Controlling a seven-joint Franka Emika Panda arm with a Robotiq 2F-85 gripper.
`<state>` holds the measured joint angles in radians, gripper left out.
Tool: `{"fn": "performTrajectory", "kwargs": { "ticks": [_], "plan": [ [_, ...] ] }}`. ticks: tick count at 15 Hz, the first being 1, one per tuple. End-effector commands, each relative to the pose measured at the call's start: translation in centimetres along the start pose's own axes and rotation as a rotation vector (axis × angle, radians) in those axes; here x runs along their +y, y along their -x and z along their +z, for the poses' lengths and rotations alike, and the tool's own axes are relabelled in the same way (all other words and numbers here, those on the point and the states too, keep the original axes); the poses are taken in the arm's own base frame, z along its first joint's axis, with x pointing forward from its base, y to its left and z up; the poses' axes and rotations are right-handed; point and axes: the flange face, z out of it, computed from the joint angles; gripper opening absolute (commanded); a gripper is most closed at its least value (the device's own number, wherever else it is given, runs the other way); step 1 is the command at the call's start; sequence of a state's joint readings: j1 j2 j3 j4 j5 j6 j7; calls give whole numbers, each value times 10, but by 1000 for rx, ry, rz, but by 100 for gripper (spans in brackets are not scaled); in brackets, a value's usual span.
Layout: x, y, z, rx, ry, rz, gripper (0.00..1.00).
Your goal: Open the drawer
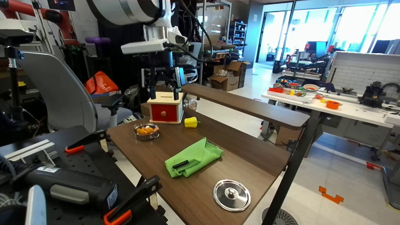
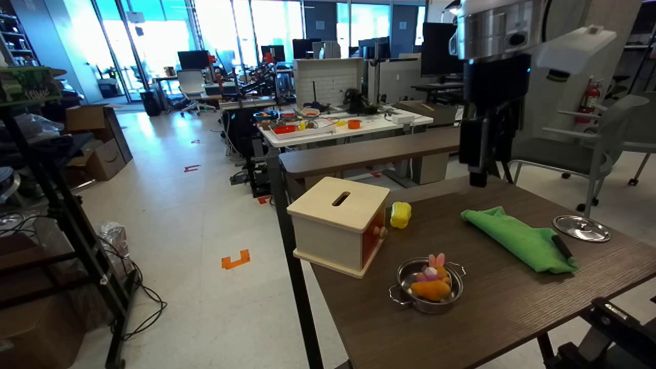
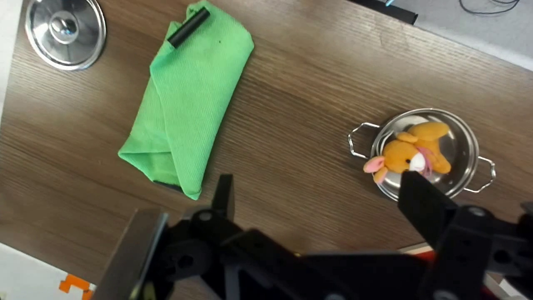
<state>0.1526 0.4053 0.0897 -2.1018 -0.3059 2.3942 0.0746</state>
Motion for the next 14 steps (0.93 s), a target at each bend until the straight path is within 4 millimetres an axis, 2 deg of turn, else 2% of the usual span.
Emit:
{"fn": "performTrajectory", "kwargs": {
  "ticks": [1, 3, 9, 14],
  "plan": [
    [-6, -28, 25, 63, 21, -21, 100],
    [-13, -39, 37, 101, 8, -35, 100],
    [-45, -55, 60, 133, -37, -105, 100],
    [-58, -69, 74, 128, -41, -180, 100]
  ]
}}
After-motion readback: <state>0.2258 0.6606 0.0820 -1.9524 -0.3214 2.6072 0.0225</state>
